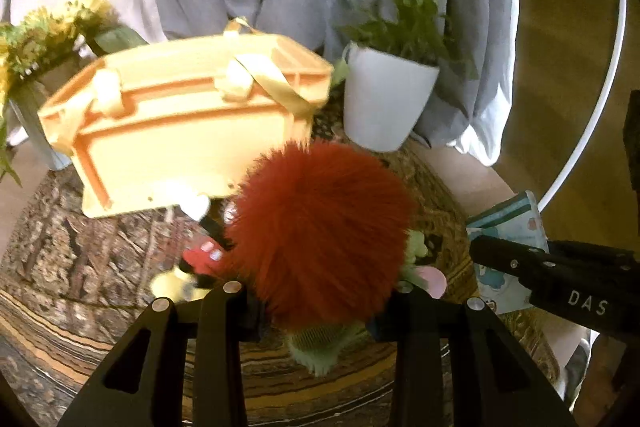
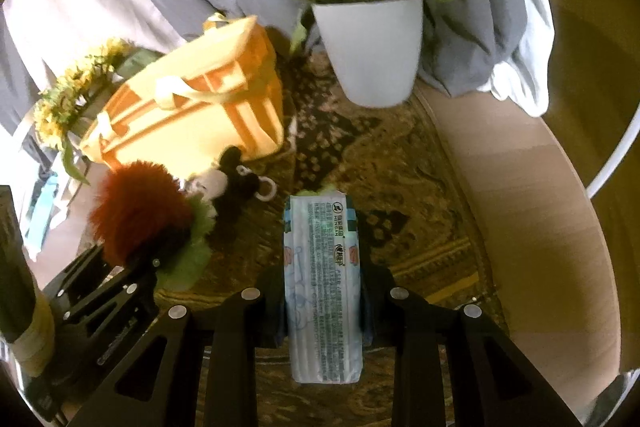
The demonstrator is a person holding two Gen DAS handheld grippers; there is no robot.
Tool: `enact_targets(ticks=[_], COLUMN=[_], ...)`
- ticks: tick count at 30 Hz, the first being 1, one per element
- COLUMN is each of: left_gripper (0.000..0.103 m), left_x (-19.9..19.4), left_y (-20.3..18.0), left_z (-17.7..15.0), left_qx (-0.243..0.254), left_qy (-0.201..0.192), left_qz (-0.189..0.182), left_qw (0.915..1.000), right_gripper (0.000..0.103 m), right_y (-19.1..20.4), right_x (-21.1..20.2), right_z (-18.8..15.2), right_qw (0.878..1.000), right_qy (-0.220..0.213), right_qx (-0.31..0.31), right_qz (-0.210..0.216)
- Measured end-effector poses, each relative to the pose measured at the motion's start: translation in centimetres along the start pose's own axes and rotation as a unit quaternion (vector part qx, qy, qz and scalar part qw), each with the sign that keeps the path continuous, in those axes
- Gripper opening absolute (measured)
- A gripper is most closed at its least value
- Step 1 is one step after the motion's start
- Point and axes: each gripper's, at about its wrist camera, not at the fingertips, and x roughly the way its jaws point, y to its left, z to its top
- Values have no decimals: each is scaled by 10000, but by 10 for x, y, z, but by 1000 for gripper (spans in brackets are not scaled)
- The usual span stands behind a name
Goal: Organize soft objects
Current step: 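Carry the pompom plush with the left tool while the right tool carries the wipes pack over the crate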
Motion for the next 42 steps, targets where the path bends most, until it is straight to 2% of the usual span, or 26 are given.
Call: enact_targets(ticks=[23,42], left_gripper=[35,35], left_x=[-70,-103], left_y=[61,99], left_z=[50,105], left_qx=[54,441], left_qy=[-785,-1397], left_qz=[384,350], left_qw=[9962,9886], right_gripper=[28,28], right_y=[83,138], right_x=[-24,-44], right_z=[37,87], right_qw=[9951,9848], right_qy=[-844,-1684], right_qx=[-87,-130], right_qz=[499,402])
